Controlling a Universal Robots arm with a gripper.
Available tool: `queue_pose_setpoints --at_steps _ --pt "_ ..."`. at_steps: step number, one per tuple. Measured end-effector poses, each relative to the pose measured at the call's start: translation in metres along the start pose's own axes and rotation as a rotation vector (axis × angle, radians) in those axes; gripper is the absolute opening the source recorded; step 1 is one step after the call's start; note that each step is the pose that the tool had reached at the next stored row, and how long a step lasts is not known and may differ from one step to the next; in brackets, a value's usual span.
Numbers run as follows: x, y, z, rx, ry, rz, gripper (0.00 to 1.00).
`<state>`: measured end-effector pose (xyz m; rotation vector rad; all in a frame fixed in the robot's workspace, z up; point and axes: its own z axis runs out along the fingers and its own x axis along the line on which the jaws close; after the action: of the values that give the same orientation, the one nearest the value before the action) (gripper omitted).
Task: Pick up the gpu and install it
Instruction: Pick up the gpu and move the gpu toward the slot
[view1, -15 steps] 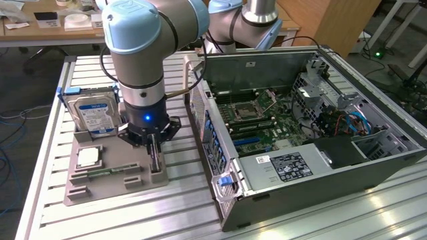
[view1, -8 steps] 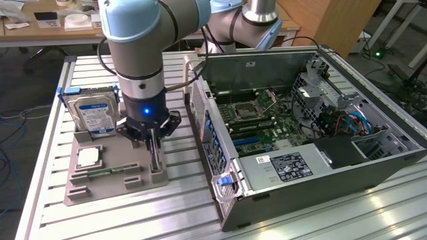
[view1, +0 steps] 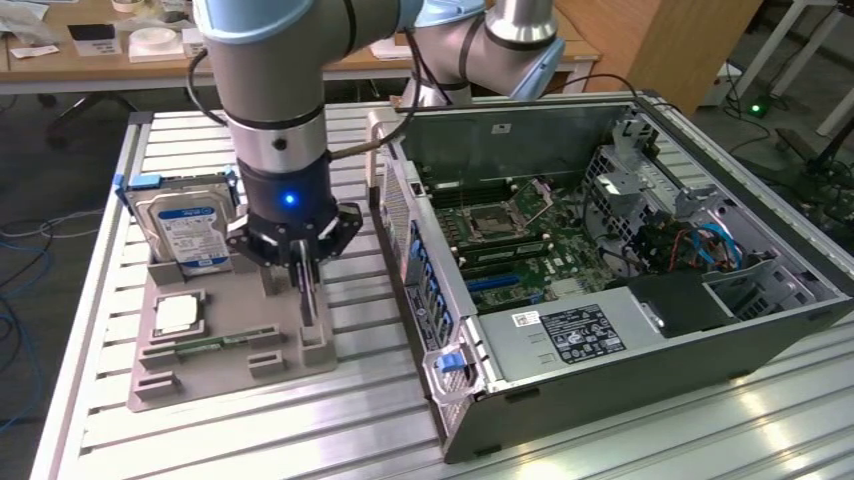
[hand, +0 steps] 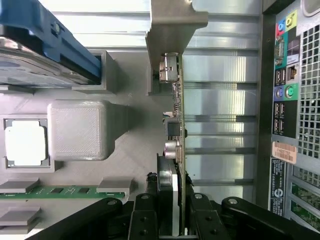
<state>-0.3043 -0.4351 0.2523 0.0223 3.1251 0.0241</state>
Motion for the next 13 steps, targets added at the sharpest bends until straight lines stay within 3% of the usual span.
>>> queue_pose_setpoints --at_steps 13 --pt "-0.001 0.0006 -0.0406 -0.0011 -0.0001 0.000 0.28"
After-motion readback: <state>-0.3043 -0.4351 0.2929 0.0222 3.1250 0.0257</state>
